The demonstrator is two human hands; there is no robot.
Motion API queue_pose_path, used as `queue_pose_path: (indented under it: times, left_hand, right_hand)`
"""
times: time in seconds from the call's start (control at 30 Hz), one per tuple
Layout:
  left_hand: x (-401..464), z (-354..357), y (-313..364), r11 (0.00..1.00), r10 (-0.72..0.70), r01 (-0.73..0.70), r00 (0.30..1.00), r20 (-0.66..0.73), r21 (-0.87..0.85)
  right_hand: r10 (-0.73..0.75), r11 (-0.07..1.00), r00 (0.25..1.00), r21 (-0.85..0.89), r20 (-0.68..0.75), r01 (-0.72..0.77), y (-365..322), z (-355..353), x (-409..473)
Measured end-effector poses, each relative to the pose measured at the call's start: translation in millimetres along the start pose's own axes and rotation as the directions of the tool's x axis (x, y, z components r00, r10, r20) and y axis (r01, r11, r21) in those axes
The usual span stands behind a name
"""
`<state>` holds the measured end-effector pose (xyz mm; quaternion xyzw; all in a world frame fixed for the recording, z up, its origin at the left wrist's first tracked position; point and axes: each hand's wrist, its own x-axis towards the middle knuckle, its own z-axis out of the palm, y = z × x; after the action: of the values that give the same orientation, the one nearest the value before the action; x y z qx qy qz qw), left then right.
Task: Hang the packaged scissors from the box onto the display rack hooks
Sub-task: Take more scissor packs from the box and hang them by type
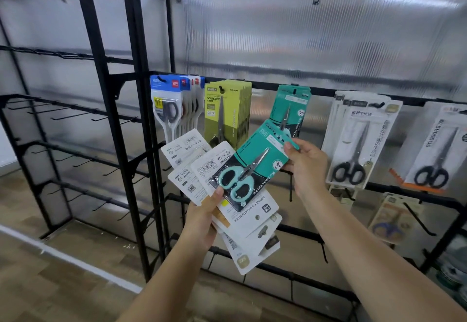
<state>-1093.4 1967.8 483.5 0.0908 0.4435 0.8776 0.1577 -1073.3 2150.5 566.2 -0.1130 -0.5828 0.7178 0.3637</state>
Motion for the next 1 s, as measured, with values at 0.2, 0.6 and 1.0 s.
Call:
queue_pose_path:
  times: [0.2, 0.6, 1.0]
  left_hand:
    - [0, 6, 0, 1.0, 0.01, -0.01, 1.0, -0.007, 0.005]
    - [16, 3, 15, 0.992, 0.126, -0.123, 0.989, -0.078, 0.042]
    - [27, -4, 21, 0.989, 0.133, -0.128, 0.989, -0.062, 0.077]
  right_hand:
    - [0.106, 0.994, 0.994, -0.013, 0.031, -0.105, 10, 13, -7]
    - [-0.176, 0.881, 0.981, -0.432, 0.078, 0.192, -28, 8, 45]
    - [-0.107, 0.812, 0.993, -0.572, 0.057, 0.12, -38, 19, 108]
